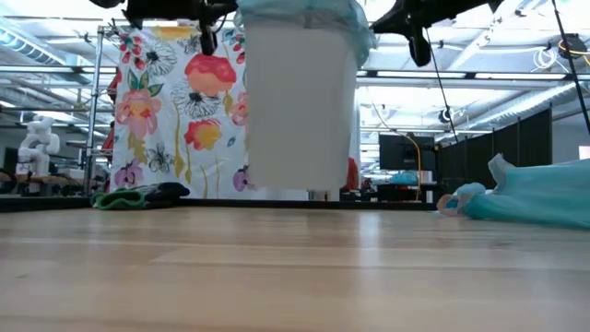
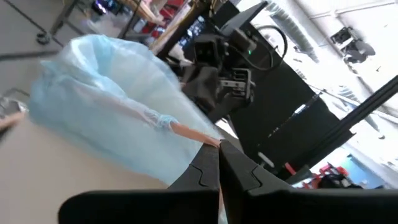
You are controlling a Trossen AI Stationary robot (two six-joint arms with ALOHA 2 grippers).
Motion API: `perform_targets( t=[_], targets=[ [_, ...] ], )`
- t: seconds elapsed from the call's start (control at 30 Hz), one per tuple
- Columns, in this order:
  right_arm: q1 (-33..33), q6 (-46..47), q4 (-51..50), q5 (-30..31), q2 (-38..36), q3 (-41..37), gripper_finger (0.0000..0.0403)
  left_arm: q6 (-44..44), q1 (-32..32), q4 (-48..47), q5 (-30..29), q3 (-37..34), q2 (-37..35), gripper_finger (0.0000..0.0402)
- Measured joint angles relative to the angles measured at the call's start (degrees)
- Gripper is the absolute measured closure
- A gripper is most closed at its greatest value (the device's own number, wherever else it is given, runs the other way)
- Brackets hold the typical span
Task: Place trash/remove bag and relplace
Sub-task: Remove the blue trash bag from the trash bin
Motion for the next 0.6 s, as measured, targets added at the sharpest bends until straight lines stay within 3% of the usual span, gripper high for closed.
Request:
perform_targets(
  t=[0.13,0.33,0.5,0.6],
  targets=[
    [0.5,-1.6,-10.4,0.9,2.9,4.4,0.0403,-0.6,-1.8,-0.5,0.0,0.0,0.0,0.0402],
    [2.7,-2.3,-9.3,2.0,6.0,4.9,0.0403,-1.9,-5.6,-7.3,-1.1,0.0,0.0,0.0402],
    [5.6,-3.3,-7.0,-7.5,8.3,5.0,0.0403,-0.1,-7.4,-16.8,-6.3,0.0,0.0,0.0402],
    [6.7,-3.2,-7.1,0.4,8.8,5.0,0.0403,-1.7,-8.3,-18.2,-6.5,0.0,0.0,0.0402]
  ],
)
